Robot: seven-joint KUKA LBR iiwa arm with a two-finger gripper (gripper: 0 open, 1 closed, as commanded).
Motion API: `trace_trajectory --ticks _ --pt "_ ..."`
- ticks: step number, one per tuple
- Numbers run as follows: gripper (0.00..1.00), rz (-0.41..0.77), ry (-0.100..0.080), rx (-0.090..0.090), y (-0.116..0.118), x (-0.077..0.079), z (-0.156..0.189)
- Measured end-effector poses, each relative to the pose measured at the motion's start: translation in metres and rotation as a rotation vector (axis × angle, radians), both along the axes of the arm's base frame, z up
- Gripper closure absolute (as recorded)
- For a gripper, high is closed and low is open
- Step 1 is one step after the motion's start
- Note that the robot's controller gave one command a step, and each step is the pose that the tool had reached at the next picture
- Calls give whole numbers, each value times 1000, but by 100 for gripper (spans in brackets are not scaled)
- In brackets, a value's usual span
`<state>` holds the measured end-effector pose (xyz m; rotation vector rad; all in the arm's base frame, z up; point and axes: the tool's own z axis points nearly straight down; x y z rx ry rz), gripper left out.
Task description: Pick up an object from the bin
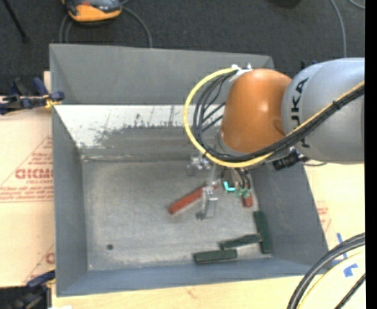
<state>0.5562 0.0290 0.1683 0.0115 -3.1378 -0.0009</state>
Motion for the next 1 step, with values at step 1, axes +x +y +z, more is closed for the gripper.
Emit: trace_trajectory --ticks 1 --pt "0 0 -8 0 0 2 4"
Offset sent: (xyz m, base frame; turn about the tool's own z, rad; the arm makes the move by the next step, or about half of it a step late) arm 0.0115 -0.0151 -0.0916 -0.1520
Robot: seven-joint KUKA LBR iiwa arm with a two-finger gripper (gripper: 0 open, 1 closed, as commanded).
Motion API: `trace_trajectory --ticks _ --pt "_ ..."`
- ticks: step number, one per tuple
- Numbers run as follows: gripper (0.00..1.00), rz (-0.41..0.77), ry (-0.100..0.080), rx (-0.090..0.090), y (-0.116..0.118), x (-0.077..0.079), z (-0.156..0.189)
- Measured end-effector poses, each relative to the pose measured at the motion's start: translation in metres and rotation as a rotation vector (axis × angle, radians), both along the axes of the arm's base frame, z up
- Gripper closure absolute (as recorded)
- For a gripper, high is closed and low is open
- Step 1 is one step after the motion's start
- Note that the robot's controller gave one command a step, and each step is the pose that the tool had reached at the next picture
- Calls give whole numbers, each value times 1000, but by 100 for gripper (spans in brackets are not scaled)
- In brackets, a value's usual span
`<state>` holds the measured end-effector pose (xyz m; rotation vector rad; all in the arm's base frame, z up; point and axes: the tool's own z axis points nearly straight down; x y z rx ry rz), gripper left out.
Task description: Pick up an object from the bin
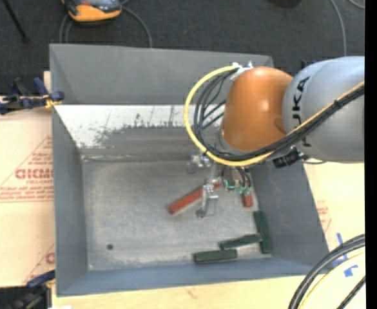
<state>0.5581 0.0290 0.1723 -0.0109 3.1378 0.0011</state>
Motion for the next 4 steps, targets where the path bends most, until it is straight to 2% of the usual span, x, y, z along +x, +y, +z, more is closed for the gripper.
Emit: trace_trajectory --ticks 1,2,3,4 --pt "100 150 -4 -2 -16 12 -93" --pt "0 149 0 -1 -16 11 -95" --pt "100 147 0 0 -16 11 -95" --pt "100 147 0 0 -16 11 -95"
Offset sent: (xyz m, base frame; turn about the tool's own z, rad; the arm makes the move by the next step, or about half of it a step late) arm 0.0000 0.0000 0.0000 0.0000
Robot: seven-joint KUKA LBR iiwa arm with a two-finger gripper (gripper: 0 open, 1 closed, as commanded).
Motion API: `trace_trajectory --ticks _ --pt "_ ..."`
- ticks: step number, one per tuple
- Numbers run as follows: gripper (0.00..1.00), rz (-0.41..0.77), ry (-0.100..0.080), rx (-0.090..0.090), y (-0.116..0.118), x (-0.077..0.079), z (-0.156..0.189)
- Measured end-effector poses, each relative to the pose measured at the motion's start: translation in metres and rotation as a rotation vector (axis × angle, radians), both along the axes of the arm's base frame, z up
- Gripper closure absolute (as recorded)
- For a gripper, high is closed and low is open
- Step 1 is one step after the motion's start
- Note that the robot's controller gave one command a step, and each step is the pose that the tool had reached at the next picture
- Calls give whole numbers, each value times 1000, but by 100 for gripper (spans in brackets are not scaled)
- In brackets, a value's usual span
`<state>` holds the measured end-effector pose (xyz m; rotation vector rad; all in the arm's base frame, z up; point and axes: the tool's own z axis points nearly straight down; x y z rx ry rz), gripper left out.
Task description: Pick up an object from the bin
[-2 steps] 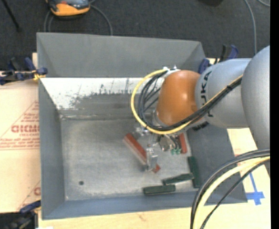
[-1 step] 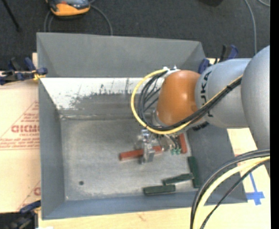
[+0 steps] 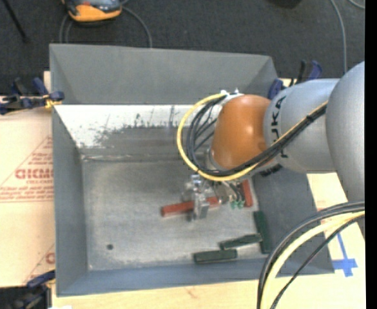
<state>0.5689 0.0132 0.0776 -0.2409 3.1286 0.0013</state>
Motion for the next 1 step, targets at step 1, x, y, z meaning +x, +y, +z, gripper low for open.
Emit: trace_trajectory --ticks 1 --pt "100 67 -2 -2 6 28 136"
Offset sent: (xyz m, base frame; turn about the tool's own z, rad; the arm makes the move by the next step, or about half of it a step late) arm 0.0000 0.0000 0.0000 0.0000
